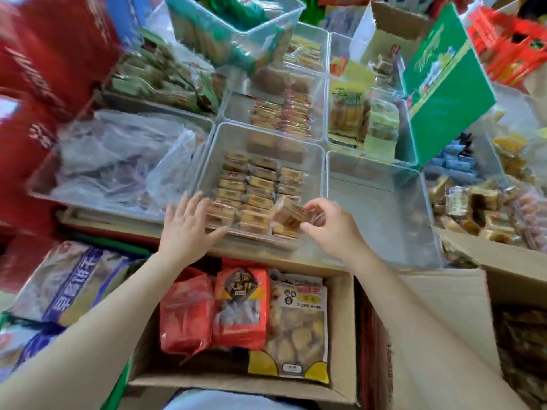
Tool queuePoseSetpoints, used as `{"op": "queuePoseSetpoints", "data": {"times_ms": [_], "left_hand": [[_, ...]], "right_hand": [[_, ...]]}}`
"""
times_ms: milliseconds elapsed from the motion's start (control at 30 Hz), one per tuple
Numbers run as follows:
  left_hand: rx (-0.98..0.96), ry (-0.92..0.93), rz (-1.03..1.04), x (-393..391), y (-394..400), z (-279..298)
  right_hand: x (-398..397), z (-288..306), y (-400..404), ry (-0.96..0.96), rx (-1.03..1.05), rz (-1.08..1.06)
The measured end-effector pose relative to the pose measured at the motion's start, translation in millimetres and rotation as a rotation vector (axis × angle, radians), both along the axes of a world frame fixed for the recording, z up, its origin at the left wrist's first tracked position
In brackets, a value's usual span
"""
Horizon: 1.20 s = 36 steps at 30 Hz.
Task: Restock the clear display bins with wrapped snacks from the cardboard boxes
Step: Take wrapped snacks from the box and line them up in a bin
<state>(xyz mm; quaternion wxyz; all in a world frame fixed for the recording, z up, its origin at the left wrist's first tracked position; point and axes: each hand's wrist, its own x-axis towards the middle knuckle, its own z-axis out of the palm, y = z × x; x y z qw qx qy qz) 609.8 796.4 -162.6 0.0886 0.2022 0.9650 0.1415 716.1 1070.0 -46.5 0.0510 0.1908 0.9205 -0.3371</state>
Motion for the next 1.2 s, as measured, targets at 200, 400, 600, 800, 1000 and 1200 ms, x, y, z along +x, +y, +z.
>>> {"op": "queuePoseSetpoints", "data": {"times_ms": [200, 400, 600, 800, 1000, 1200], "left_hand": [[-0.017, 0.085, -0.035, -0.4, -13.1, -26.3], [-0.004, 0.125, -0.038, -1.0, -13.3, -32.2], [0.021, 0.159, -0.041, -0.2, -11.3, -34.2], [0.018, 0.117, -0.059, -1.2, -12.4, -29.8], [0.004, 0.052, -0.027, -2.9, -12.6, -23.3], [0.185, -0.018, 0.087, 44.1, 23.1, 11.2]], "right_hand": [[-81.8, -28.3, -48.4, 0.041, 0.105, 0.027], [-131.3, -63.6, -101.3, -0.094, 0.160, 0.174], [-136.4, -83.4, -120.2, -0.224, 0.270, 0.284], [-121.2, -90.5, -119.1, -0.274, 0.275, 0.396], [-103.7, -61.7, -104.9, -0.223, 0.183, 0.349], [-7.4, 9.2, -52.4, -0.038, -0.007, 0.257]]}}
